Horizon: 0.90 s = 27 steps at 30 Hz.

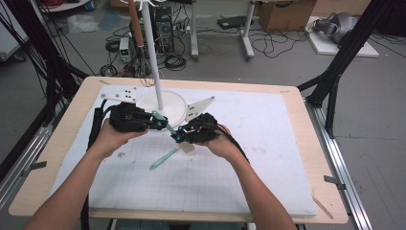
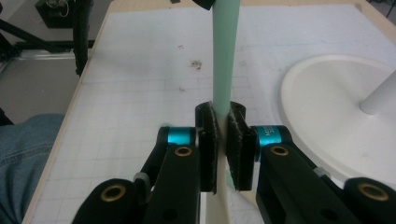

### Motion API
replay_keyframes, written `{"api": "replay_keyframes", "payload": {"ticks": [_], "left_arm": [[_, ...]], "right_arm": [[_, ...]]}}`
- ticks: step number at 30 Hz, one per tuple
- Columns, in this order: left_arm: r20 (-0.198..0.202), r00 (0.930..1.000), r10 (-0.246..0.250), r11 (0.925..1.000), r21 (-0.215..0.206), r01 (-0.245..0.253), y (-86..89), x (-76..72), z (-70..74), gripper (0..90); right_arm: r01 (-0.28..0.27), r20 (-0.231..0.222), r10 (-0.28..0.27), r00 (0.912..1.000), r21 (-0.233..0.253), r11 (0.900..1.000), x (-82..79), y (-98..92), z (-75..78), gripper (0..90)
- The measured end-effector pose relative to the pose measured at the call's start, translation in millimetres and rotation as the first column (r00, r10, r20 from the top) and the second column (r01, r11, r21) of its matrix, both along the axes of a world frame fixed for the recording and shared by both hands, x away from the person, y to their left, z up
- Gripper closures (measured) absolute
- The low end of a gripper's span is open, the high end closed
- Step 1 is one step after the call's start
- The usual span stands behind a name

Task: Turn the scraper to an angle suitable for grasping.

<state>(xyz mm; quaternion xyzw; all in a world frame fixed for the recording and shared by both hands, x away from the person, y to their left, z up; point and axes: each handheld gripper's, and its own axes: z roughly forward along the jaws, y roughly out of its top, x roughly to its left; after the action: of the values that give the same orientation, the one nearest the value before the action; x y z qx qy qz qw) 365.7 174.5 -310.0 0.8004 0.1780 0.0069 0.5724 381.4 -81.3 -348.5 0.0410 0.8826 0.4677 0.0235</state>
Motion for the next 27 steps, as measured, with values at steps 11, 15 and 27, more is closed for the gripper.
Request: {"api": "replay_keyframes", "payload": {"ticks": [11,15,27], "left_arm": [[-0.006,1.0,0.006,0.9995,-0.03,-0.006,-4.1,0.6,-8.3,81.7],[-0.002,1.0,0.006,0.999,-0.045,-0.006,-4.9,0.1,-7.4,82.3],[-0.004,1.0,0.009,0.9986,-0.052,-0.009,-6.8,0.2,-7.9,78.4]], "right_arm": [[0.029,-0.065,-0.021,0.9976,0.119,0.993,0.7,-2.9,3.9,84.7],[0.03,-0.068,-0.021,0.9975,0.137,0.99,1.2,-3.0,3.3,84.7],[0.043,-0.099,-0.028,0.9947,0.156,0.987,0.3,-0.6,3.6,84.9]]}}
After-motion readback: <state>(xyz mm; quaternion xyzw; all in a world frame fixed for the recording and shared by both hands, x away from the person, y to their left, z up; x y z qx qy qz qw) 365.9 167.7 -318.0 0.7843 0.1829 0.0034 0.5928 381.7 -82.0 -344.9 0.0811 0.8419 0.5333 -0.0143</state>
